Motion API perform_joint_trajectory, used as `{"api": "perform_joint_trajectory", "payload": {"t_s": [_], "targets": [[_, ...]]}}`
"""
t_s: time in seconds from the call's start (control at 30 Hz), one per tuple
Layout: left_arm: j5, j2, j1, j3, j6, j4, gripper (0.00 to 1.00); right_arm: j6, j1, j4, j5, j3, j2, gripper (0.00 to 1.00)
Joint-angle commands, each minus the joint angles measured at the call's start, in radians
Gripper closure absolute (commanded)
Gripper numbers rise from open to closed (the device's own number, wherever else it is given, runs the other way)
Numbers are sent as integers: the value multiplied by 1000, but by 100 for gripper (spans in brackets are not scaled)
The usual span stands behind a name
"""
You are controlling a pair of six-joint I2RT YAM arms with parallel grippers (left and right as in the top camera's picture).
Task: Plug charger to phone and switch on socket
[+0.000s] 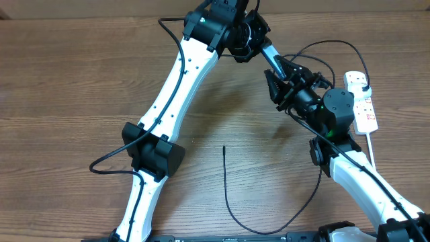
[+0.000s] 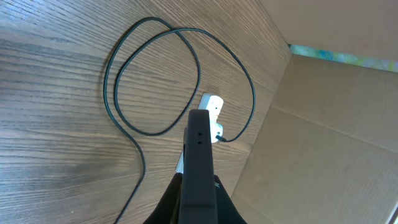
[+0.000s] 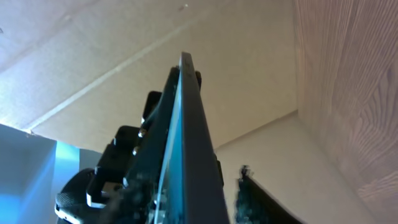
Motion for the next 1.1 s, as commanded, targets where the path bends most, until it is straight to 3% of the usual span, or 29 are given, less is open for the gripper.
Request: {"api": "perform_joint_trajectory", "payload": {"t_s": [0.0,0.2,0.43,0.67,1.07], "targets": [[6,3,0,3,-8,7,96,138,3,9,-14,26,-14,46],[13,3,14,3,38,5,96,138,3,9,-13,26,-14,17],[13,3,60,3,107,-30,96,138,2,9,-11,26,-14,0],[108,3,146,3,251,-56,96,70,2,-13,-12,26,-14,0],[439,3,325,3,565,-68,96,-285,2,-111,-66,26,-14,0]]}}
